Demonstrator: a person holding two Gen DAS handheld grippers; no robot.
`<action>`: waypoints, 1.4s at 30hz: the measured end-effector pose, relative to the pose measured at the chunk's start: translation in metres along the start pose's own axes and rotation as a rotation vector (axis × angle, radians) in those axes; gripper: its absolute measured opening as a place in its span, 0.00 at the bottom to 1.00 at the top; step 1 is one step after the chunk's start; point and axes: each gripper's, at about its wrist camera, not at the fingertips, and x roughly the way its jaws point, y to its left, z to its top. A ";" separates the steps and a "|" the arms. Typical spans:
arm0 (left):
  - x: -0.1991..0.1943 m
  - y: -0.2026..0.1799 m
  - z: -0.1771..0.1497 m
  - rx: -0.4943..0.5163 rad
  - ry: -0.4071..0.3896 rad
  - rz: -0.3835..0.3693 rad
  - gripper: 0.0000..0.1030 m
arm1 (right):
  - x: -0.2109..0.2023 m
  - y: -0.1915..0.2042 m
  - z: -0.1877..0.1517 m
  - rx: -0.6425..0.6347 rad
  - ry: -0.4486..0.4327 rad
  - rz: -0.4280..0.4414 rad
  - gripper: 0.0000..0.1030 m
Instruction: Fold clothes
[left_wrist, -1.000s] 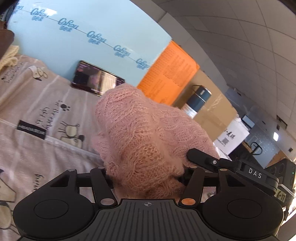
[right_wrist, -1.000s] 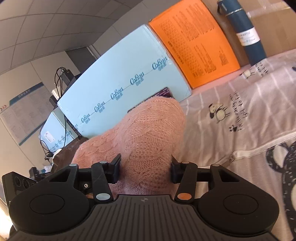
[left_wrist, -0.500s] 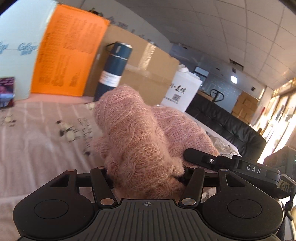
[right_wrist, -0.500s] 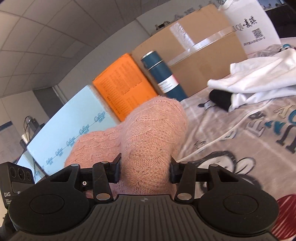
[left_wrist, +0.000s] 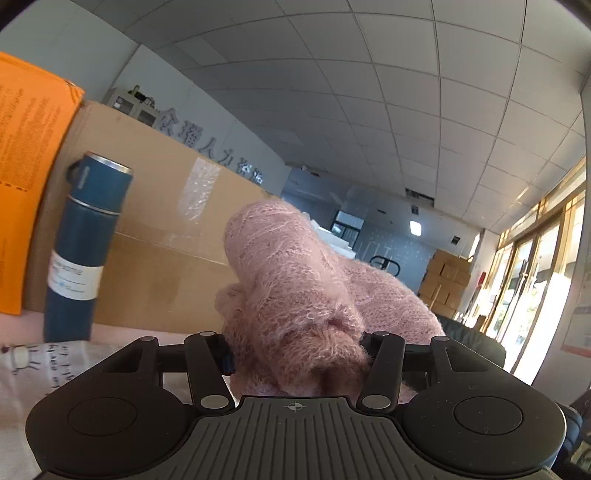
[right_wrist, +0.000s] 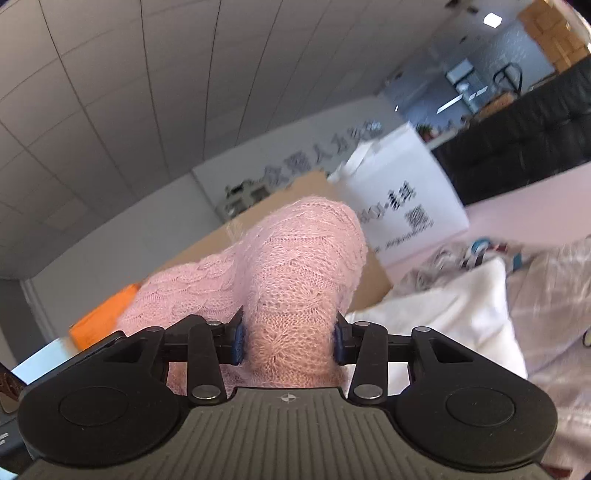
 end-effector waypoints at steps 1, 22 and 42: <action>0.009 -0.002 -0.004 -0.006 -0.001 -0.014 0.51 | 0.002 -0.004 -0.004 -0.014 -0.048 -0.035 0.38; 0.095 0.022 -0.055 0.045 0.228 0.316 0.97 | 0.063 -0.058 -0.024 0.021 0.140 -0.458 0.54; -0.100 -0.017 0.003 0.278 -0.128 0.232 1.00 | -0.014 0.009 -0.024 -0.183 -0.253 -0.328 1.00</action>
